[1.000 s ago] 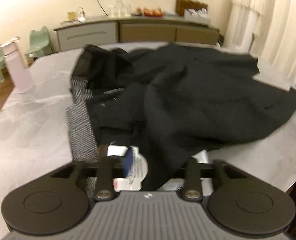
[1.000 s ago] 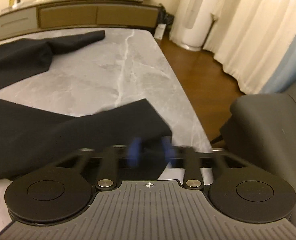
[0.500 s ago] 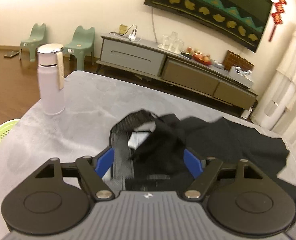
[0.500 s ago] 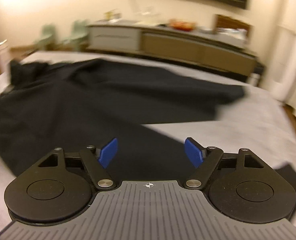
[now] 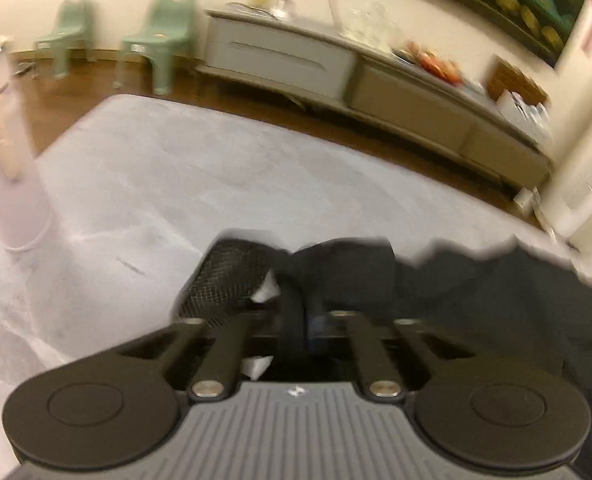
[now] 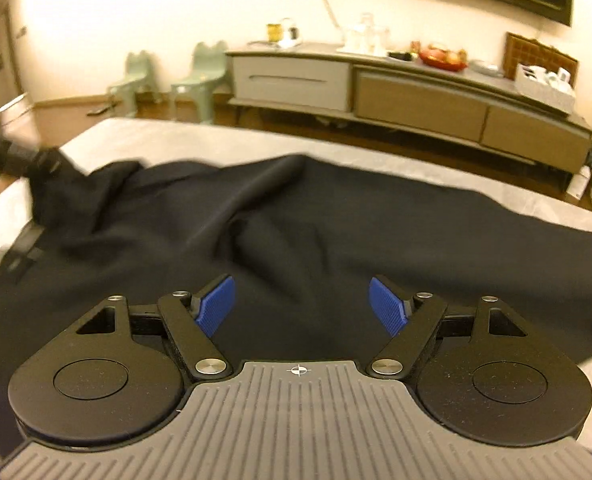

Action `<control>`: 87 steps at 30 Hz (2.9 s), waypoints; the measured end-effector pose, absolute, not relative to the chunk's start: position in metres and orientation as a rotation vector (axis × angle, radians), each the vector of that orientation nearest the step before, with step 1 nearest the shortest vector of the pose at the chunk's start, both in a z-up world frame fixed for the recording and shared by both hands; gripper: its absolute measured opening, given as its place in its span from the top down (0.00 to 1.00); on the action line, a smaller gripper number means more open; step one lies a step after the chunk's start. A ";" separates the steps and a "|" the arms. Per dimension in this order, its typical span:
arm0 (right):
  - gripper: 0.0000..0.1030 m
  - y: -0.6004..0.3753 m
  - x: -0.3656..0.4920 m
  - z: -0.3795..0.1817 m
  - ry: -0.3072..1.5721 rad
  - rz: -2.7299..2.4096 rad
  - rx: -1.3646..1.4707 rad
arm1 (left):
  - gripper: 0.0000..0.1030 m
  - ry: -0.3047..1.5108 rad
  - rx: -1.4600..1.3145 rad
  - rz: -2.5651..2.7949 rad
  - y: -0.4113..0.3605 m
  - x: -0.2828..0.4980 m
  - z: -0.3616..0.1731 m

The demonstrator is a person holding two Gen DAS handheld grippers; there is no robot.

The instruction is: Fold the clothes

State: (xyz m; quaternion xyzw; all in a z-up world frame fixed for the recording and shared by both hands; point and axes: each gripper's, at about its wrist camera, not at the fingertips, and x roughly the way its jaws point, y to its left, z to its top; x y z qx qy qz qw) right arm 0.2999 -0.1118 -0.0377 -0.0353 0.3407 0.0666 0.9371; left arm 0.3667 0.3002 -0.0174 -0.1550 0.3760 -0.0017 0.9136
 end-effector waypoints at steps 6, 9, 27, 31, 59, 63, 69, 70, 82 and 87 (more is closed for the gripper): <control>0.23 -0.152 0.354 -0.040 0.678 -0.039 -0.054 | 0.93 0.761 -0.390 0.020 0.321 0.345 -0.033; 0.23 -0.210 0.366 -0.050 0.695 -0.209 0.000 | 0.92 0.777 -0.402 -0.007 0.322 0.338 -0.041; 0.96 -0.347 0.389 -0.013 0.525 -0.292 0.054 | 0.93 0.664 -0.424 -0.041 0.323 0.328 -0.012; 0.96 -0.376 0.347 0.012 0.457 -0.359 0.085 | 0.88 0.738 -0.326 -0.075 0.299 0.333 -0.016; 0.22 -0.179 0.121 -0.055 0.797 0.136 -0.087 | 0.91 0.844 -0.230 -0.278 0.280 0.126 -0.026; 0.22 -0.192 0.118 -0.054 0.800 0.097 -0.082 | 0.92 0.755 -0.293 -0.468 0.297 0.074 0.001; 0.22 -0.225 0.125 -0.059 0.862 -0.007 0.014 | 0.88 0.871 -0.219 -0.481 0.322 0.028 -0.019; 0.22 -0.228 0.127 -0.059 0.865 -0.012 0.035 | 0.84 0.875 -0.194 -0.469 0.321 0.031 -0.018; 0.19 -0.208 0.118 -0.046 0.823 0.044 0.067 | 0.21 0.762 -0.282 -0.293 0.325 0.166 0.019; 0.19 -0.200 0.126 -0.049 0.830 0.067 0.067 | 0.21 0.868 -0.366 -0.187 0.317 0.268 -0.005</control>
